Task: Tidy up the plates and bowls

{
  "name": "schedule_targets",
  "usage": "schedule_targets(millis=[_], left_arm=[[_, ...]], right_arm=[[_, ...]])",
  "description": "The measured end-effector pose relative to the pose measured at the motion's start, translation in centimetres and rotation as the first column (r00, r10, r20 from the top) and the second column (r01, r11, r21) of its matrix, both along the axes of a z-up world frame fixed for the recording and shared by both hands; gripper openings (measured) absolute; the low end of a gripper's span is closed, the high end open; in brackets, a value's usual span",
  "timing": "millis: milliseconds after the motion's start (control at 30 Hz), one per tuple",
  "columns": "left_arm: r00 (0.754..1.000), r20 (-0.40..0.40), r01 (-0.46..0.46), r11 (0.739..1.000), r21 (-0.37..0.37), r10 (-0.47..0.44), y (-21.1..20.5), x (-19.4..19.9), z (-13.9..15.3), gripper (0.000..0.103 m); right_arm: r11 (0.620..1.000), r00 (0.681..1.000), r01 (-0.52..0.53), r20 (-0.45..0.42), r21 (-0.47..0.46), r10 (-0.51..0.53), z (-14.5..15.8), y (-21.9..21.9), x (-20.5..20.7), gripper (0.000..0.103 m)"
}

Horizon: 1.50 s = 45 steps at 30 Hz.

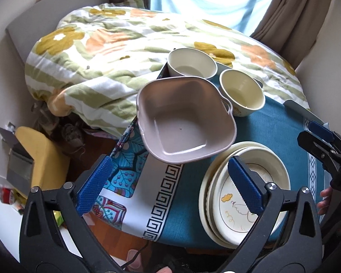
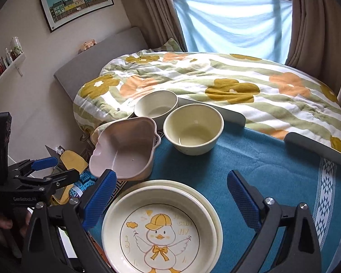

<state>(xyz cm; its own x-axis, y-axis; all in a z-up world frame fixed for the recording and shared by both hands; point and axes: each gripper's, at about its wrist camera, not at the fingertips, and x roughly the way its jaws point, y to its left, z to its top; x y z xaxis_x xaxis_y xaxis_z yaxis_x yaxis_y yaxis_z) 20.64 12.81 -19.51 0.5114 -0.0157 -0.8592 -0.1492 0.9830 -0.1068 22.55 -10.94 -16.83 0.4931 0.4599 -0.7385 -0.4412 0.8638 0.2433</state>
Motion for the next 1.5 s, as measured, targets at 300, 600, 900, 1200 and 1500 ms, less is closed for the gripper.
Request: schedule_targets(millis=[300,600,900,1200,1500], left_arm=[[0.996,-0.057,-0.084,0.984,-0.156,0.076,5.0,2.9,-2.1,0.101],[0.982,-0.187,-0.073,0.974,-0.213,0.033,5.2,6.5,-7.6,0.06],[0.978,-0.206,-0.038,0.976,-0.216,-0.008,5.2,8.8,-9.7,0.021],[0.986,-0.162,0.0,0.988,-0.153,-0.025,4.4,8.1,-8.2,0.017],[0.998,-0.048,0.033,0.998,-0.052,-0.036,0.2,4.7,-1.4,0.017]], right_arm=[[0.996,0.981,-0.072,-0.187,-0.059,0.06,-2.8,4.8,4.7,0.097],[0.992,0.937,-0.09,-0.345,-0.085,0.056,-8.6,7.9,8.2,0.061],[0.988,0.918,-0.119,-0.39,-0.101,0.071,-10.8,10.0,9.3,0.012],[0.986,0.935,-0.128,-0.345,-0.102,0.086,-9.8,10.1,8.1,0.01],[0.993,0.961,-0.111,-0.26,-0.044,0.096,-4.8,6.1,3.9,0.01]])
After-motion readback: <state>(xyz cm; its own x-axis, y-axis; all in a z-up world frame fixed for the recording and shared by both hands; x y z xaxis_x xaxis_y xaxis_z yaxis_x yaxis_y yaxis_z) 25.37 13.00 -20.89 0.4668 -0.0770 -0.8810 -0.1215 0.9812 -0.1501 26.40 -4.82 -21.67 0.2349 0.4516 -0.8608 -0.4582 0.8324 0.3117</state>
